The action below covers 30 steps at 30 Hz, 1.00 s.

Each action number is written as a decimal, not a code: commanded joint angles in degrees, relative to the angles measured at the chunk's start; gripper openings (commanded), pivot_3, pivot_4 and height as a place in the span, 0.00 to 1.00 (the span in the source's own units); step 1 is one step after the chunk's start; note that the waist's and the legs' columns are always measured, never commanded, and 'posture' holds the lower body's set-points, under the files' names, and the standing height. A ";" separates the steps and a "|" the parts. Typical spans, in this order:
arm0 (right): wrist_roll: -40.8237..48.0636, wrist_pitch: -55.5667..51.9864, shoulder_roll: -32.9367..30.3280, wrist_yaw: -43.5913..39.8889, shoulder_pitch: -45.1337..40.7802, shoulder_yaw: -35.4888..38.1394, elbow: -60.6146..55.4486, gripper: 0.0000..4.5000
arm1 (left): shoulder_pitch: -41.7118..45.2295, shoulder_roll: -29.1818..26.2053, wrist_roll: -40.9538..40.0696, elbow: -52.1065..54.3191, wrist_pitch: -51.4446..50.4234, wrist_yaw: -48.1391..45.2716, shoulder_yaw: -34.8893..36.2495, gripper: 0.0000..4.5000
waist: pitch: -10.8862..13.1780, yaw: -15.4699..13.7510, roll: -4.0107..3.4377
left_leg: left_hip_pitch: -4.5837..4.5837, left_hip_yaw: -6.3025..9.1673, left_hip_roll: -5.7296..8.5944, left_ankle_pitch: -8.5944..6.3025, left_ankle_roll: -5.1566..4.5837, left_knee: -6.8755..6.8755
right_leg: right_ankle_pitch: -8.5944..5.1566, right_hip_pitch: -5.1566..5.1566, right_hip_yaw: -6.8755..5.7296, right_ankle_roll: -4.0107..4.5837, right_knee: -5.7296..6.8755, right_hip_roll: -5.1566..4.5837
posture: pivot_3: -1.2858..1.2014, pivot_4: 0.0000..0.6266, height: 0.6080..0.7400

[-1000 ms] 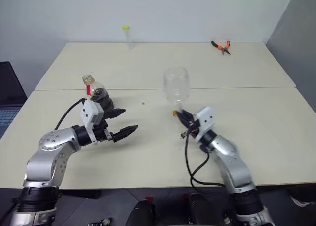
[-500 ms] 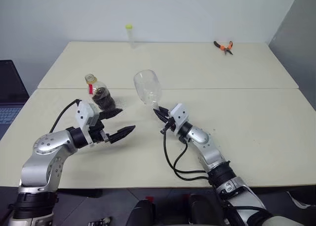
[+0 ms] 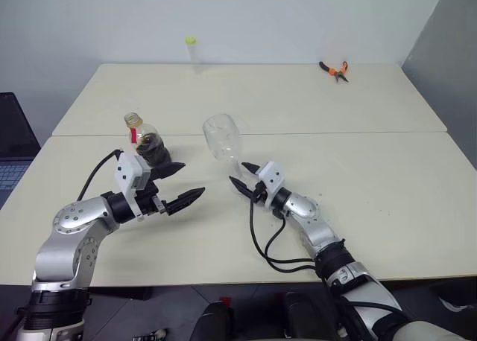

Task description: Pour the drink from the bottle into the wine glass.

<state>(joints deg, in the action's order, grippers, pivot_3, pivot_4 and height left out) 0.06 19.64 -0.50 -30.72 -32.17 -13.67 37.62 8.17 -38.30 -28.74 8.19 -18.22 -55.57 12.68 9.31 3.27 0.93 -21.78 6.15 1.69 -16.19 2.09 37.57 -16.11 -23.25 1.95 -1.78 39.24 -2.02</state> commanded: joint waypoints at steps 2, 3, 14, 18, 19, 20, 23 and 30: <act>-1.84 0.82 -1.07 0.60 0.28 -0.15 -1.65 0.98 | 0.56 0.25 0.66 -0.37 2.02 0.01 -0.22 1.00 | 0.00 0.00 0.00 | 0.01 0.00 0.00 0.00 0.00 0.00 | 0.00 0.00 0.00 0.00 0.00 0.00 | 0.52 0.24 1.00; -2.58 0.69 -1.43 1.17 0.32 -0.20 -1.53 0.99 | 0.58 0.32 0.84 -0.58 2.29 -0.01 -0.25 1.00 | 0.00 0.00 0.00 | 0.01 0.00 -0.01 0.00 0.00 0.00 | 0.00 0.00 0.00 0.00 0.00 0.01 | 0.52 0.24 1.00; -6.10 -8.31 -2.49 5.34 0.56 -0.39 -5.87 0.99 | 1.42 -0.07 1.51 -2.71 4.14 -0.62 -0.56 1.00 | -0.01 -0.02 0.02 | 0.04 0.00 -0.01 0.00 0.00 0.01 | 0.00 0.01 0.01 0.01 0.07 0.01 | 0.52 0.24 1.00; -7.08 -11.36 -3.04 5.62 1.33 -1.29 -8.37 0.99 | 1.94 -0.09 1.77 -3.57 4.70 -0.96 -0.95 1.00 | -0.01 -0.02 0.02 | 0.03 -0.01 -0.01 0.00 0.00 0.00 | 0.00 0.01 0.01 0.01 0.06 0.01 | 0.52 0.24 1.00; -7.38 -12.11 -3.20 5.90 1.45 -1.47 -8.84 0.99 | 2.03 -0.09 1.81 -3.74 4.81 -1.04 -1.02 1.00 | -0.01 -0.02 0.02 | 0.03 -0.01 -0.01 0.00 -0.01 0.00 | 0.00 0.01 0.01 0.01 0.04 0.01 | 0.52 0.24 1.00; -7.55 -12.72 -3.33 5.93 1.57 -1.64 -9.27 0.99 | 2.08 -0.09 1.89 -3.93 4.95 -1.12 -1.10 1.00 | -0.01 -0.02 0.02 | 0.02 -0.01 0.00 0.00 0.00 0.00 | 0.00 0.01 0.01 0.01 0.04 0.01 | 0.52 0.24 1.00; -7.83 -13.89 -3.41 6.02 2.03 -1.72 -10.46 0.99 | 2.13 -0.02 2.10 -4.23 5.18 -1.33 -1.15 1.00 | -0.01 -0.02 0.02 | 0.03 -0.01 0.00 0.00 0.00 0.00 | 0.00 0.01 0.01 0.01 0.04 0.01 | 0.52 0.24 1.00; -7.88 -15.88 -3.65 5.46 3.30 -1.96 -13.26 0.99 | 2.22 0.28 2.25 -4.32 5.28 -1.50 -1.17 1.00 | -0.01 -0.01 0.02 | 0.03 0.00 0.00 -0.01 -0.01 0.00 | 0.00 0.01 0.00 0.01 0.04 0.01 | 0.52 0.24 1.00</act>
<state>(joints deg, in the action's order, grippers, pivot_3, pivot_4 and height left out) -7.78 4.19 -3.90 -24.94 -29.54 -15.35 26.14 9.57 -37.97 -26.50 3.62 -14.27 -56.92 11.48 9.30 3.26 0.94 -21.75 6.14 1.69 -16.20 2.08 37.57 -16.11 -23.24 1.96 -1.77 39.29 -2.02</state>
